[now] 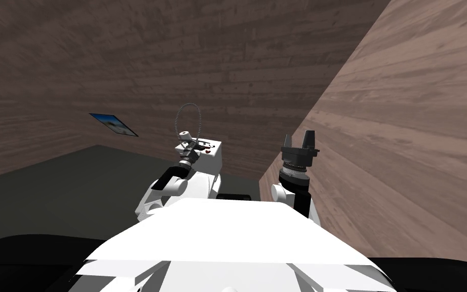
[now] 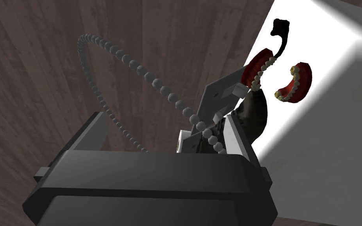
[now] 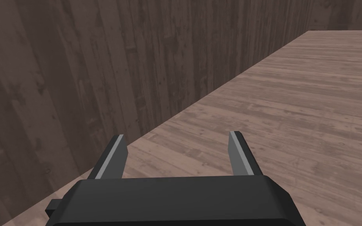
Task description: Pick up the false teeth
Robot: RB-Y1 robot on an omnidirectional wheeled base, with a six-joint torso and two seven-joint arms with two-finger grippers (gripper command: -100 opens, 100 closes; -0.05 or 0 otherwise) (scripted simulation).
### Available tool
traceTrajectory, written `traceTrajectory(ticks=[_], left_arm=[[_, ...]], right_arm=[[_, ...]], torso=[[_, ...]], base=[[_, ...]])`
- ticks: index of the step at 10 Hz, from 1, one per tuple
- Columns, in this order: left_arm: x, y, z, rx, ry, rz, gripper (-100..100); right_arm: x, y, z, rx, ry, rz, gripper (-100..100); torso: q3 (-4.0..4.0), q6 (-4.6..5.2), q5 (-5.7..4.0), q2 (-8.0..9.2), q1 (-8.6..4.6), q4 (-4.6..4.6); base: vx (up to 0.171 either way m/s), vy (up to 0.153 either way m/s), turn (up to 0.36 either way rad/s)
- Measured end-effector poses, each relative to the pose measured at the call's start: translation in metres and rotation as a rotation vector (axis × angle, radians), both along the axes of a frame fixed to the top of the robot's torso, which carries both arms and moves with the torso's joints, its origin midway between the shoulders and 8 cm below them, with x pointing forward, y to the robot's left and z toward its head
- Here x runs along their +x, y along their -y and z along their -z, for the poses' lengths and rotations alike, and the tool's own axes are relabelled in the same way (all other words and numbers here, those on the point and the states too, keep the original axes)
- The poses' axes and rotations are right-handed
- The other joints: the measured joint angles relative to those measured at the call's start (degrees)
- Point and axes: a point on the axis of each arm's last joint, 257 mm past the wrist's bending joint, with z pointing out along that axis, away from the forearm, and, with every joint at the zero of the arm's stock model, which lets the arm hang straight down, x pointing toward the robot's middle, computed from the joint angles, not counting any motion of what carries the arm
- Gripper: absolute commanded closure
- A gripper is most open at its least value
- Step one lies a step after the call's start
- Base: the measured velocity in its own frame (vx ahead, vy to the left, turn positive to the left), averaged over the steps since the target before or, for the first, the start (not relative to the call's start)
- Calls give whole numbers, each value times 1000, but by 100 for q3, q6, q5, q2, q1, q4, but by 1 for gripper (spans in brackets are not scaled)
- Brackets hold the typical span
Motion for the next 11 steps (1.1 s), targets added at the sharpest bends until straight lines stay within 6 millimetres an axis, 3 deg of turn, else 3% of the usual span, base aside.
traceTrajectory(ticks=[11], left_arm=[[3,-1,38,-19,-223,7,-100]], right_arm=[[0,0,0,0,0,0,0]], torso=[[-3,-2,0,-6,0,-1]], base=[[3,16,-59]])
